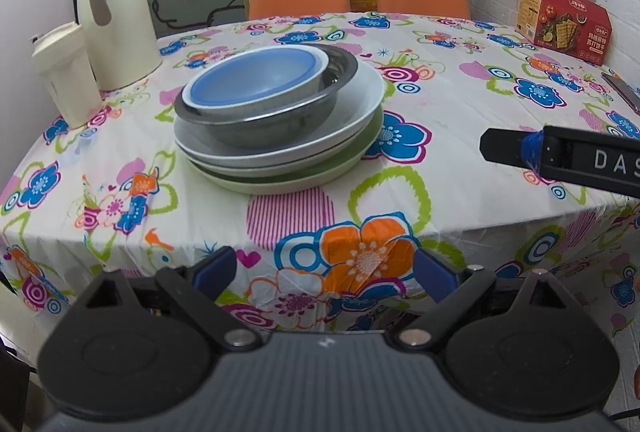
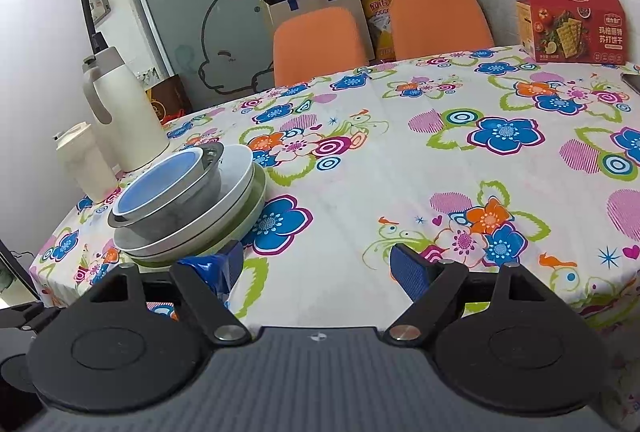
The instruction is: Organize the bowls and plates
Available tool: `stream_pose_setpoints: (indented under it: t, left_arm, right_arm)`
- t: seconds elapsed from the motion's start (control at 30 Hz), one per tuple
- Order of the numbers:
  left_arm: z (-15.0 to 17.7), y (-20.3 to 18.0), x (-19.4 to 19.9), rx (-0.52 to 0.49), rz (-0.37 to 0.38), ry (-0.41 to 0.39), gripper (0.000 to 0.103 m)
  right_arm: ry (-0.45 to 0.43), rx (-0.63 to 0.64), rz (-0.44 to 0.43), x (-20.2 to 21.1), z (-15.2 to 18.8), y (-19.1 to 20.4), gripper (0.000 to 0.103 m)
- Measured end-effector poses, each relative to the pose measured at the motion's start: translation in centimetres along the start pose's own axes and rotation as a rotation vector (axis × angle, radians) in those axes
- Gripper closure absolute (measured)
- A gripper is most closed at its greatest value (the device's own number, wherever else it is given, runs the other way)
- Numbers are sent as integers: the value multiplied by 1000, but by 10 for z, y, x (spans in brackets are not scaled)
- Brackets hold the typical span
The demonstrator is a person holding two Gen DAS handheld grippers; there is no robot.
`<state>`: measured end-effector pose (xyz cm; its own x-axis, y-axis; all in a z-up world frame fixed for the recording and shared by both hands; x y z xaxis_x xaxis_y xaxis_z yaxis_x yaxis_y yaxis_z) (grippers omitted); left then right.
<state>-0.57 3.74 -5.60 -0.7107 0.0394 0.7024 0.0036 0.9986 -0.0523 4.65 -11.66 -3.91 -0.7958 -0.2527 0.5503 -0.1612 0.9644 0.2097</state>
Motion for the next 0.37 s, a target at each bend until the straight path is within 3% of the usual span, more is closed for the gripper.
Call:
stream_pose_setpoints:
  t: [0.37]
  left_arm:
    - [-1,4,1,8,6,-22,10]
  right_arm:
    - [25,13,10,-4,3,2,35]
Point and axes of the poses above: each gripper's, at about its wrist camera, not at the fingertips, and x roughly against the way its jaws point, y to its left, z to its underside, the point moved 5 cm from there along -x, roughly the way its jaws point, and after that the axes turned 8 degrees about z, right-handed, at the moved point
